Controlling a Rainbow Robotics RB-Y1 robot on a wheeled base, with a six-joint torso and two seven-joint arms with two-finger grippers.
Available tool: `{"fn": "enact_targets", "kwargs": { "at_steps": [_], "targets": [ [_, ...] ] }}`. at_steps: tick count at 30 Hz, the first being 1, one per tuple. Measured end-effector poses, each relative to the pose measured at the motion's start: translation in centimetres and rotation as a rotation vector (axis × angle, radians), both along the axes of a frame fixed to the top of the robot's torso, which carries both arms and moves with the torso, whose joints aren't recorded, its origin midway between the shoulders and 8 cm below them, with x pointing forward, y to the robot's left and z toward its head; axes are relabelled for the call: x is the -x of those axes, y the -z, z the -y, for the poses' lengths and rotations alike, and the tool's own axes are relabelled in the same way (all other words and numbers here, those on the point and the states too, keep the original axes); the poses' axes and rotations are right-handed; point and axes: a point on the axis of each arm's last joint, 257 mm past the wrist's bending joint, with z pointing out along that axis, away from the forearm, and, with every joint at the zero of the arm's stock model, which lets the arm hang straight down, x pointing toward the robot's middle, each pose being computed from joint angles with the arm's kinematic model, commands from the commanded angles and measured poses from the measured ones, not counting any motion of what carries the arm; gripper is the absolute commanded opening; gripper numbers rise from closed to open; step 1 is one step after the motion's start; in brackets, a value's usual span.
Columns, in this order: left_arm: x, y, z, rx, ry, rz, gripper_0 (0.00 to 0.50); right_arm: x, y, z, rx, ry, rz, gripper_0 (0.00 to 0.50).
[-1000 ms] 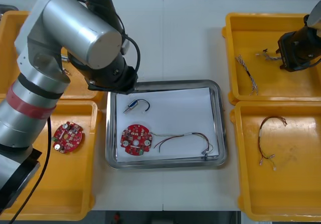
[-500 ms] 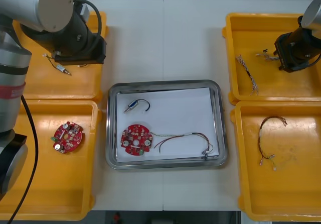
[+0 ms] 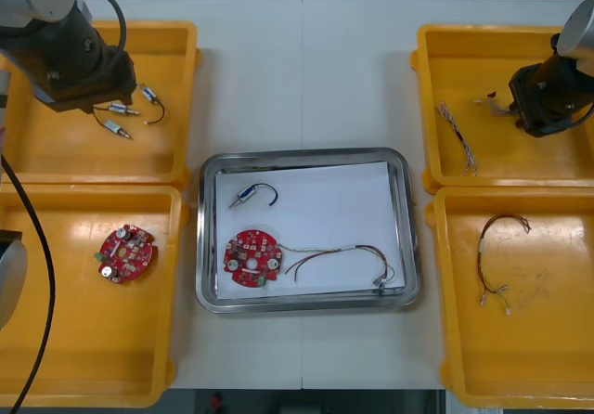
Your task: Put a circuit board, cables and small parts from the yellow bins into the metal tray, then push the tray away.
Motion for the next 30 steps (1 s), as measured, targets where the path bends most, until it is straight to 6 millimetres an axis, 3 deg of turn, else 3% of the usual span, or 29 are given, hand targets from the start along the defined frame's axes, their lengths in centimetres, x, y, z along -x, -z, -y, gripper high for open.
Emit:
{"fn": "enact_targets", "kwargs": {
  "at_steps": [3, 4, 6, 22, 30],
  "targets": [
    [-0.2, 0.1, -1.4, 0.002, -0.042, -0.001, 0.500, -0.3, -0.1, 0.3, 0.007, 0.004, 0.018, 0.166],
    [-0.3, 0.1, -1.7, 0.001, -0.052, 0.002, 0.500, -0.4, -0.1, 0.4, 0.009, 0.005, 0.024, 0.134],
    [-0.9, 0.3, -2.3, -0.002, -0.069, 0.013, 0.500, -0.6, -0.2, 0.5, 0.013, 0.007, 0.033, 0.000],
    [-3.9, 4.1, -4.4, 0.033, -0.119, 0.028, 0.500, -0.6, -0.7, 0.9, 0.031, -0.001, 0.029, 0.000],
    [-4.9, 6.3, -5.0, 0.058, -0.130, 0.024, 0.500, 2.2, -0.5, 0.8, 0.071, -0.077, -0.116, 0.000]
  ]
}}
